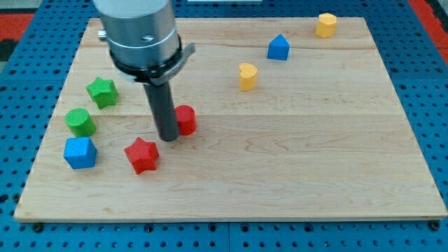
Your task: Push the red circle to the center
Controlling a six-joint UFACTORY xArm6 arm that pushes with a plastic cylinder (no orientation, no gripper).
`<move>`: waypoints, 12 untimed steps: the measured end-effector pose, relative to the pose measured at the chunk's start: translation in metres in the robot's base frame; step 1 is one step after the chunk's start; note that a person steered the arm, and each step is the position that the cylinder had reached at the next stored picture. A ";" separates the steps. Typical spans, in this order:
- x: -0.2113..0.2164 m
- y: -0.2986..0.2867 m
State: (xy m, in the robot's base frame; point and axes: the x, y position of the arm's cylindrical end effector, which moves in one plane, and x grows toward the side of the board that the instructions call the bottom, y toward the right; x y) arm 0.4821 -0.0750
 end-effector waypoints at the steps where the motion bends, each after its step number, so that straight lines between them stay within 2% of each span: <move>1: -0.029 0.031; 2: 0.002 0.045; 3: 0.012 0.122; 4: -0.015 0.129; 6: -0.026 0.074; 8: -0.028 0.065; 9: -0.055 0.052; 10: -0.047 0.061; 11: 0.023 0.054; 12: 0.089 0.020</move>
